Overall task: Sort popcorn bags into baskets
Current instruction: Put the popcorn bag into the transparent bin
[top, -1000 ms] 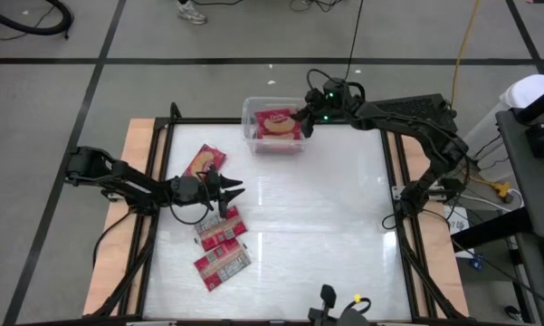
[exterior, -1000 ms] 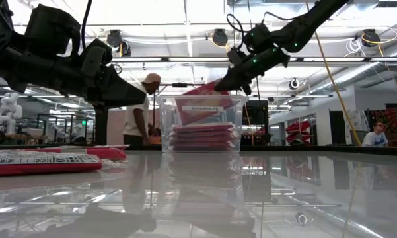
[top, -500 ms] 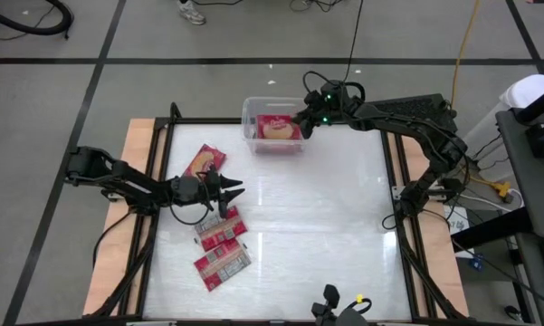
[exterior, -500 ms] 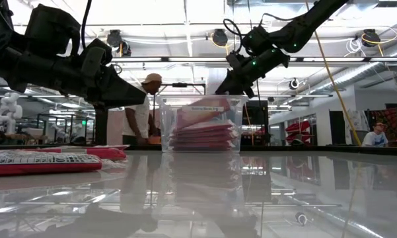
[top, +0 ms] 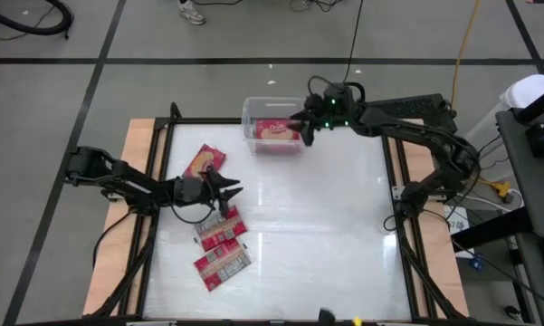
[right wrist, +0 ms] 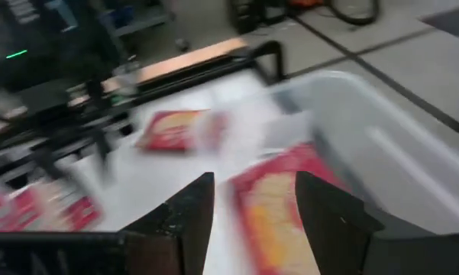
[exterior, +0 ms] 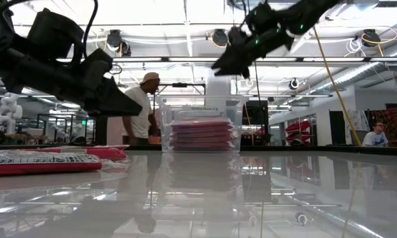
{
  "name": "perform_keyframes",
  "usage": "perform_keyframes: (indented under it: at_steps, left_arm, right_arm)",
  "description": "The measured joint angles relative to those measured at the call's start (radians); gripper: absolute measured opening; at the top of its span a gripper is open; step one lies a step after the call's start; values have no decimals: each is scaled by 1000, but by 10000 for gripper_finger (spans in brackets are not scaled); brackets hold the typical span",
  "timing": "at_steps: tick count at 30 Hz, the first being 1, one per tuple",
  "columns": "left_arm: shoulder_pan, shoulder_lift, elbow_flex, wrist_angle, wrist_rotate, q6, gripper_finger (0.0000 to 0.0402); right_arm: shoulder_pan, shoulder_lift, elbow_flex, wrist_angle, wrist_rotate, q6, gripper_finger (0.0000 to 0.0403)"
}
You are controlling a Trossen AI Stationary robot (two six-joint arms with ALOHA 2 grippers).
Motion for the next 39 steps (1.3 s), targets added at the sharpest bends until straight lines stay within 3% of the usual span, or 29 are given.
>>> perform_keyframes:
  at_steps: [6,11,14,18,21,26,32,39]
  left_arm:
    - [50,0,24,-71,-32,-61,136]
    - [65,-34,90,-414,-33,-113,136]
    - [54,-53,134,-610,-45,-103,136]
    - [-33,-74,224,-847,-18,15,136]
    - [-118,-73,310,-1104,-84,40,141]
    - [-215,-74,404,-1457,-228,-1,168]
    - [-223,-58,384,-1507,-231,-32,190]
    - [-224,-44,375,-1687,-274,-109,178]
  right_arm:
    - [166,-92,-85,-16,30,5,178]
    - [317,-177,-256,105,212,14,178]
    - [402,-209,-404,298,291,-36,178]
    - [492,-221,-605,645,314,-51,178]
    - [552,-217,-718,827,339,-47,178]
    - [639,-214,-769,788,504,-39,178]
    - [683,-214,-769,765,549,-4,178]
    - [691,-214,-769,763,550,-8,178]
